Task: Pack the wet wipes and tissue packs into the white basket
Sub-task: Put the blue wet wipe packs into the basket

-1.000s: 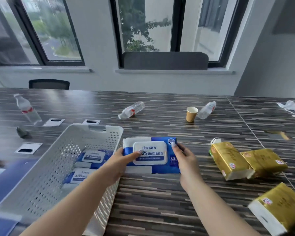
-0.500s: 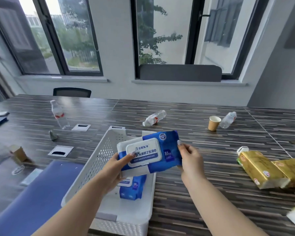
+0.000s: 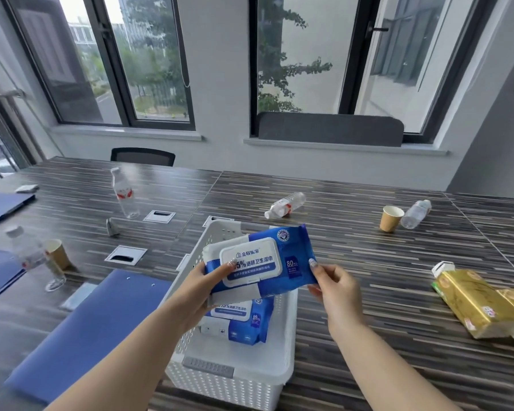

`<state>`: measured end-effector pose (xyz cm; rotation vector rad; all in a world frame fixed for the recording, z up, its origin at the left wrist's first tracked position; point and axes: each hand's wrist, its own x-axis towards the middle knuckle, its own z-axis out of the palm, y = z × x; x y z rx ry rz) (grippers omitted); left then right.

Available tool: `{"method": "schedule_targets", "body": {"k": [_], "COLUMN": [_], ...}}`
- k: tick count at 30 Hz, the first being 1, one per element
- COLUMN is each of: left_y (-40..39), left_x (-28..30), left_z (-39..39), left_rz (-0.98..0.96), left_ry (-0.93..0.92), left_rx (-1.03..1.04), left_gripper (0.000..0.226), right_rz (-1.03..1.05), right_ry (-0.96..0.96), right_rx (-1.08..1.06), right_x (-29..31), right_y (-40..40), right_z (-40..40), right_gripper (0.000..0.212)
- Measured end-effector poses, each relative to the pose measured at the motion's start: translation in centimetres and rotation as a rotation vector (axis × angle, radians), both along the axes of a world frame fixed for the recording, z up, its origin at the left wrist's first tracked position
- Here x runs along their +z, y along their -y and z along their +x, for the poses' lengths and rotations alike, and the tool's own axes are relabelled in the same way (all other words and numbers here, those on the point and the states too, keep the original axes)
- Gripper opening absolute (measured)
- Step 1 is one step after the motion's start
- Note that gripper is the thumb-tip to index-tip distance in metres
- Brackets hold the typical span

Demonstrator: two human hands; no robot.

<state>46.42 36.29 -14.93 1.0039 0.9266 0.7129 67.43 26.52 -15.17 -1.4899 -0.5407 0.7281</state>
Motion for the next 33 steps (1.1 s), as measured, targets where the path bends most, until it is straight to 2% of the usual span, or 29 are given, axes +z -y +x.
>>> {"method": "schedule_targets", "body": {"k": [2, 6, 8, 10, 12, 15, 18, 23, 25, 31, 33], "left_y": [-0.1, 0.2, 0.4, 0.5, 0.5, 0.3, 0.3, 0.3, 0.1, -0.5, -0.6], "left_x": [0.1, 0.4, 0.5, 0.6, 0.7, 0.8, 0.7, 0.9, 1.1, -0.2, -1.0], "left_z": [-0.2, -0.3, 0.0, 0.1, 0.1, -0.2, -0.3, -0.7, -1.4, -3.8, -4.4], "left_rz": [0.016, 0.034, 0.036, 0.026, 0.019, 0.019, 0.006, -0.021, -0.034, -0.082, -0.119], "left_ry": [-0.012, -0.056, -0.095, -0.117, -0.128, -0.144, -0.15, -0.205, -0.266, -0.397, -0.442], "left_rx": [-0.01, -0.023, -0.037, -0.044, -0.049, -0.057, -0.061, -0.023, 0.041, 0.093, 0.072], "left_gripper": [0.065, 0.061, 0.052, 0.044, 0.047, 0.058, 0.068, 0.05, 0.056, 0.048, 0.049], "right_rz": [-0.032, -0.051, -0.081, -0.082, -0.066, -0.102, -0.165, -0.21, -0.239, -0.343, -0.399], "right_ry": [-0.029, -0.14, -0.117, -0.087, -0.068, -0.068, -0.101, -0.129, -0.197, -0.318, -0.319], "right_rx": [0.096, 0.399, 0.5, 0.541, 0.541, 0.524, 0.52, 0.547, 0.547, 0.577, 0.543], "right_x": [0.1, 1.6, 2.4, 2.8, 2.8, 2.5, 1.9, 1.1, 0.6, -1.7, -3.0], "right_y": [-0.2, -1.3, -1.9, -2.3, -2.5, -2.7, -3.2, -4.5, -5.0, -6.1, -6.0], "right_z": [0.5, 1.3, 1.2, 1.1, 1.1, 1.2, 1.2, 0.8, -0.1, -3.6, -4.8], "right_gripper": [0.009, 0.062, 0.07, 0.058, 0.04, 0.048, 0.07, 0.052, 0.049, 0.047, 0.053]}}
